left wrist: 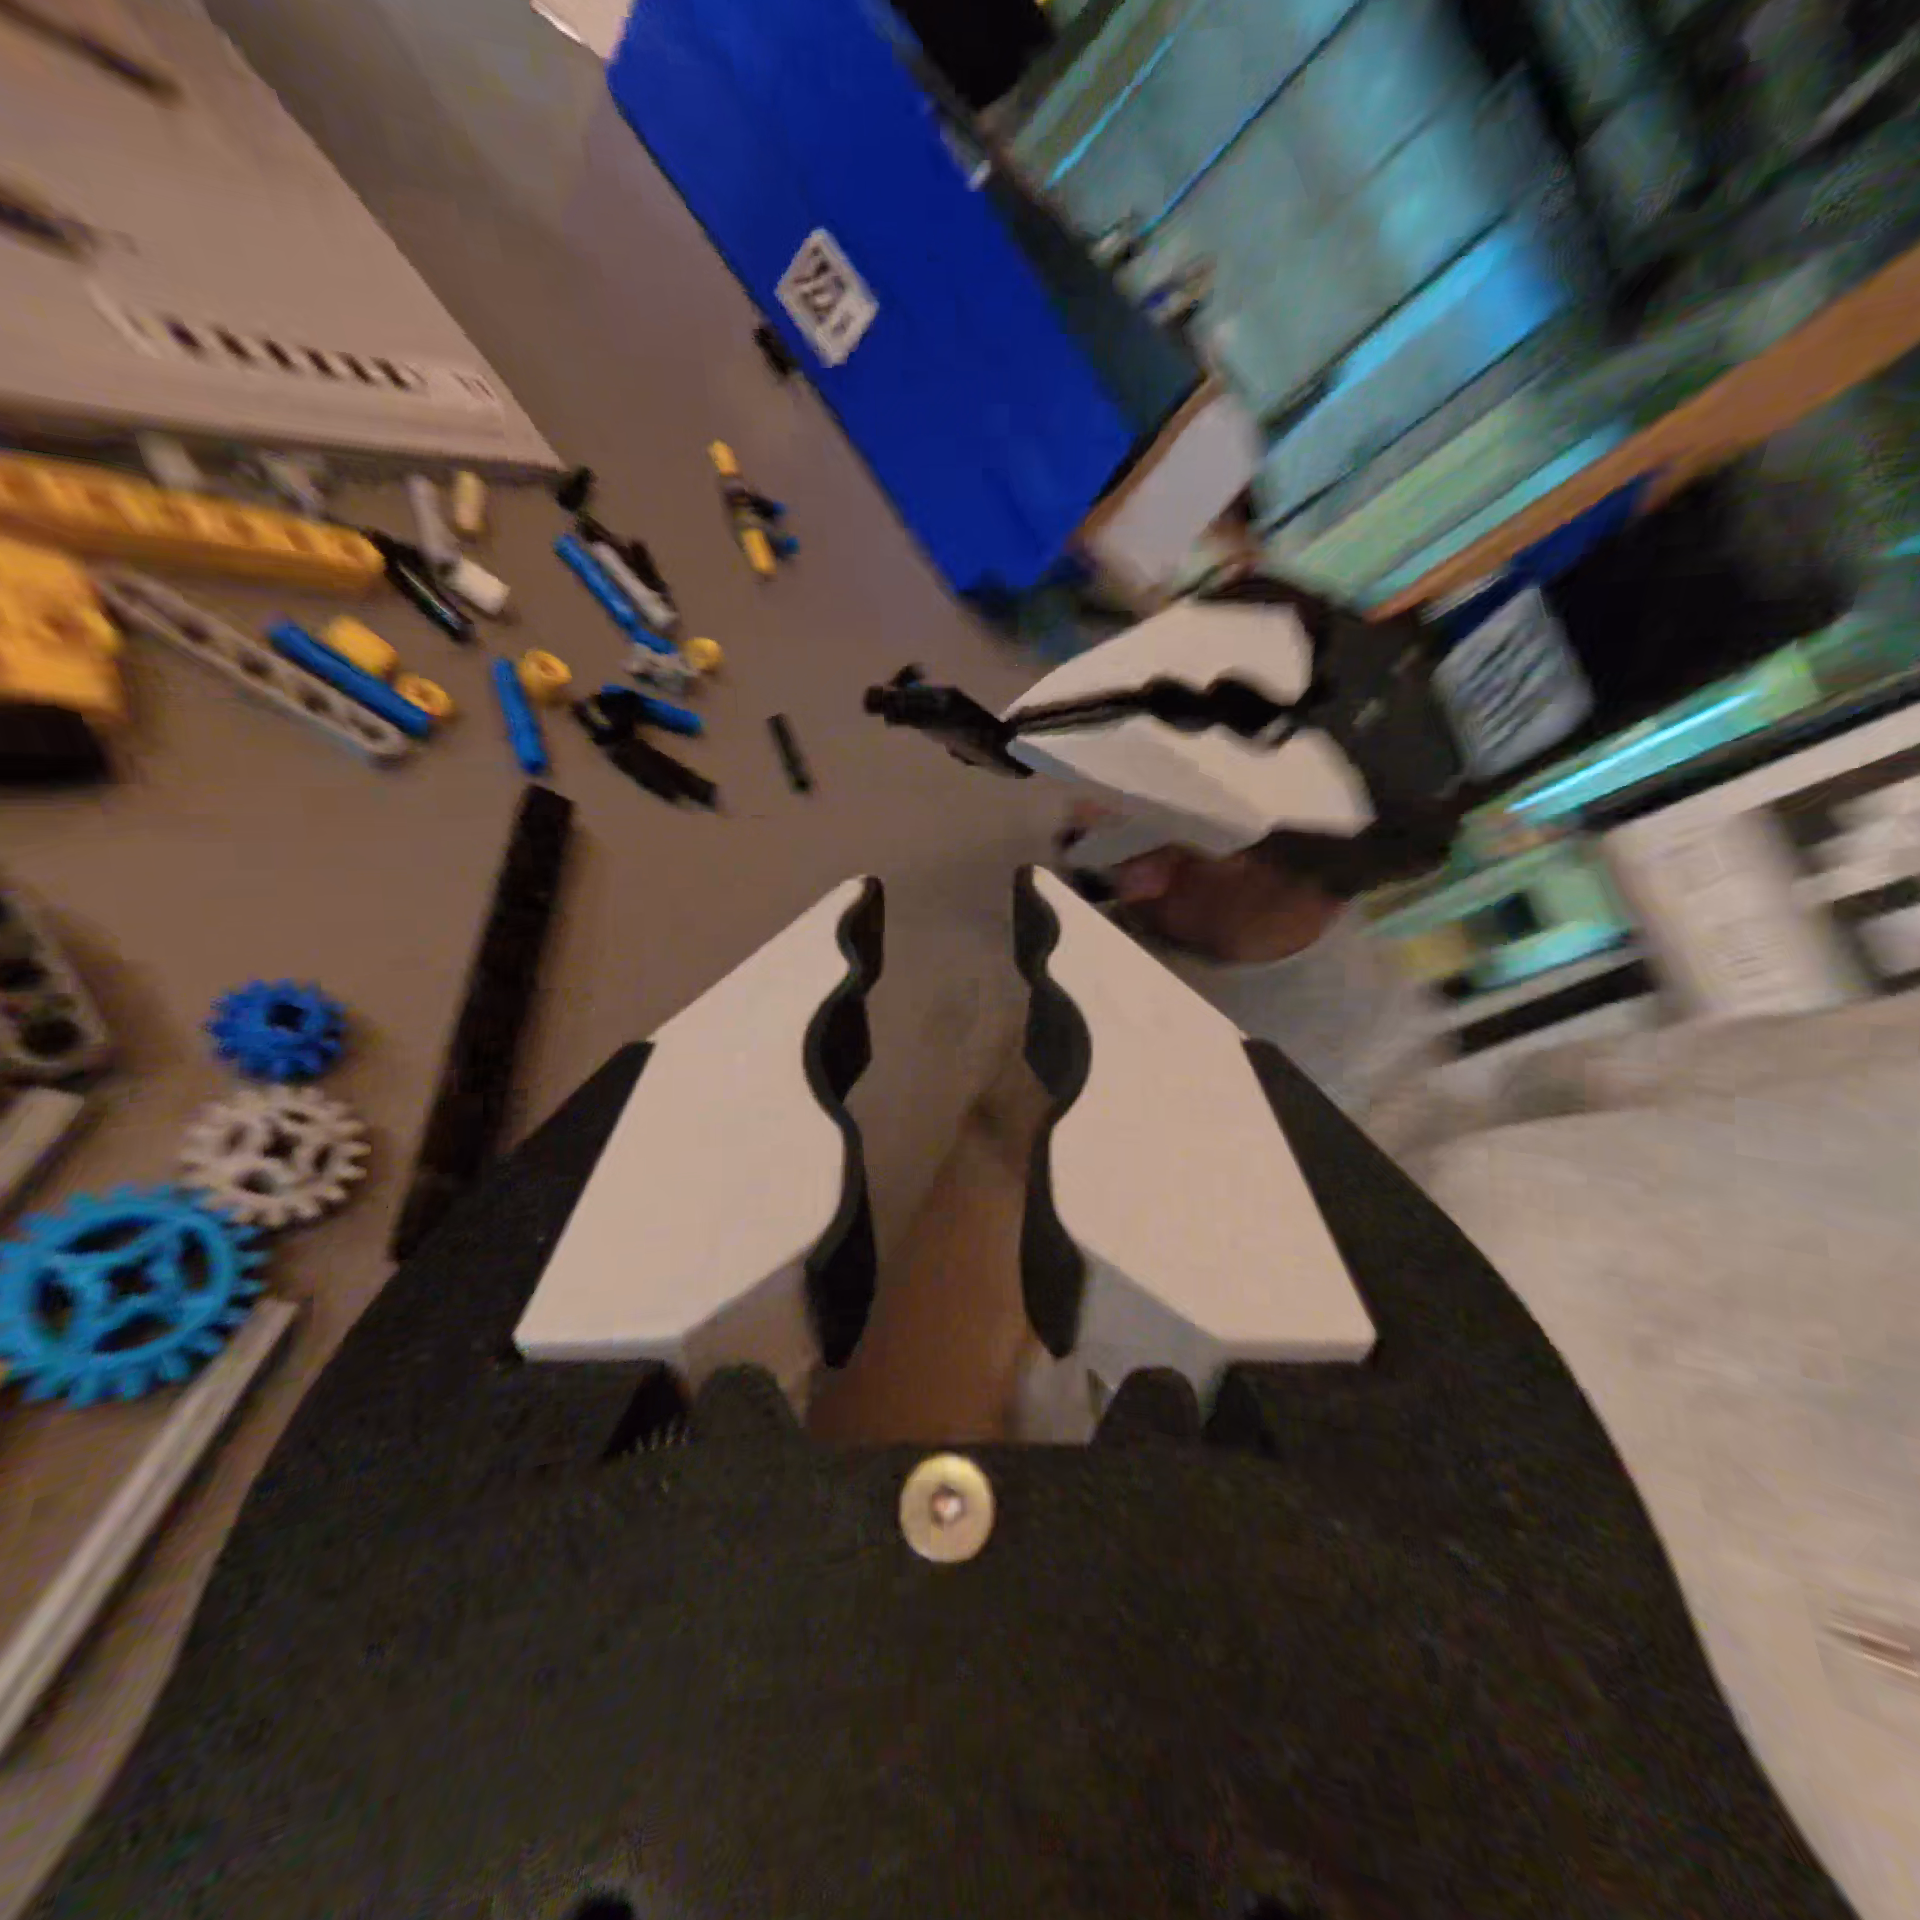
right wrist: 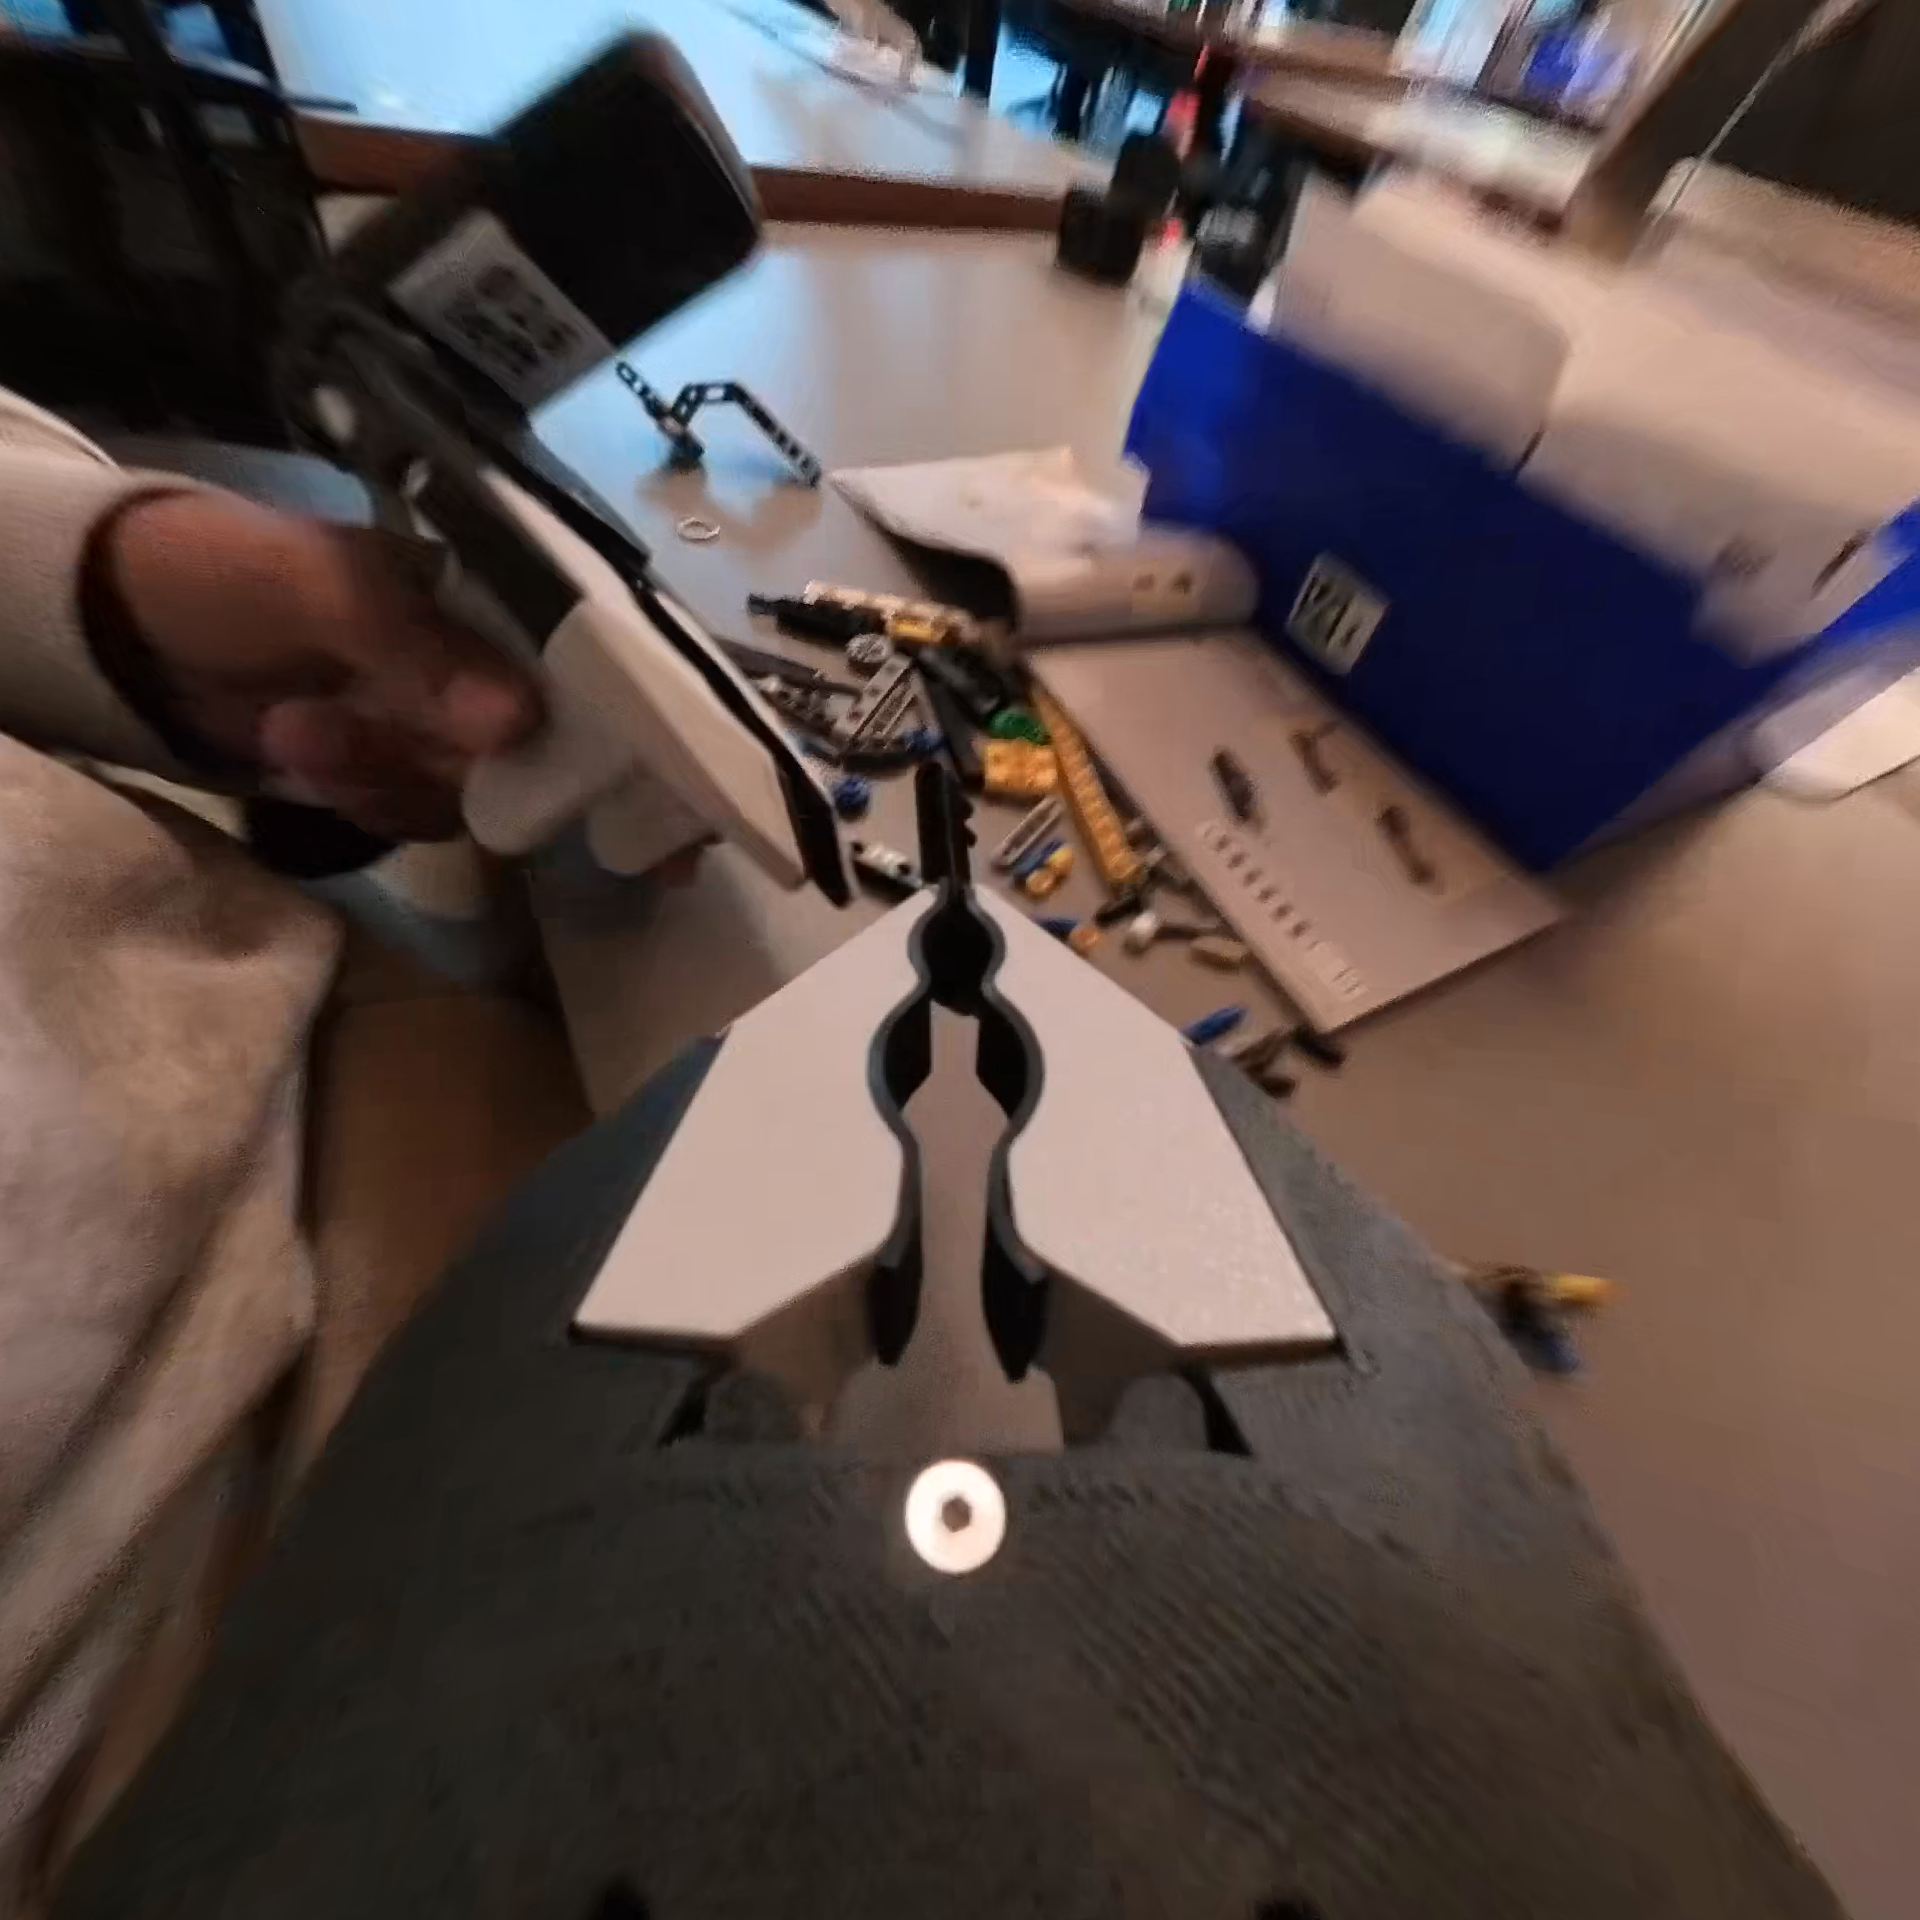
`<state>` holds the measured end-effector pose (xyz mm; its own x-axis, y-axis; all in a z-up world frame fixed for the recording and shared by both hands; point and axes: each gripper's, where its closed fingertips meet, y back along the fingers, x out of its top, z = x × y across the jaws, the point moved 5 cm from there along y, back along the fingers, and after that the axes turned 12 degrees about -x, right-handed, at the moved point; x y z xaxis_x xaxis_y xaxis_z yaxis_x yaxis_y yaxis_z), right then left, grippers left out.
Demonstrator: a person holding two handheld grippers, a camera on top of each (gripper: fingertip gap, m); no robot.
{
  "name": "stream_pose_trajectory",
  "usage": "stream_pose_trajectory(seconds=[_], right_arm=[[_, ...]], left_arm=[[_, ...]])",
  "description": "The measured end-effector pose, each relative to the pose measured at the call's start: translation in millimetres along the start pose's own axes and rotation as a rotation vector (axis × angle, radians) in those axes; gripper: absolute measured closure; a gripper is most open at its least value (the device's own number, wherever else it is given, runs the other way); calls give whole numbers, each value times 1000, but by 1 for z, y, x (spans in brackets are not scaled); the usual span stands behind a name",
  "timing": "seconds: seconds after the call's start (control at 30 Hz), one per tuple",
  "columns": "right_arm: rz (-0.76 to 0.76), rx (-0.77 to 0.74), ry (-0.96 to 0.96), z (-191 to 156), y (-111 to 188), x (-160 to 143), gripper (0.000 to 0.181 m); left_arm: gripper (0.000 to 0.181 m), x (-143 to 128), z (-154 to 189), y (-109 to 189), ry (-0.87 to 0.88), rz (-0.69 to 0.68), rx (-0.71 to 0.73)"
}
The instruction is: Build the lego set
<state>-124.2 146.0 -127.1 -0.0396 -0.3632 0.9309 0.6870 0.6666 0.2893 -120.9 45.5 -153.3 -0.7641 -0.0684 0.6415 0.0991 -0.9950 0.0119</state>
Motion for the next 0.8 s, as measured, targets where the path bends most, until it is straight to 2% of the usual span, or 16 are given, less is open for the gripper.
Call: stream_pose_trajectory(seconds=[0.07,0.1,0.27,0.33,0.53,0.8], right_arm=[[70,-83,164,-1,5,9,181],[87,-112,231,-3,7,12,181],[115,-126,362,-17,5,15,181],[130,-130,399,-20,6,18,181],[177,-145,512,-27,8,21,181],[203,-173,592,-28,7,19,181]], left_arm=[[157,10,5,8,194,126,-201],[157,13,6,11,247,169,-254],[155,18,11,13,308,223,-332],[155,20,10,13,318,237,-328],[173,20,7,12,302,239,-297],[176,20,8,12,238,232,-280]])
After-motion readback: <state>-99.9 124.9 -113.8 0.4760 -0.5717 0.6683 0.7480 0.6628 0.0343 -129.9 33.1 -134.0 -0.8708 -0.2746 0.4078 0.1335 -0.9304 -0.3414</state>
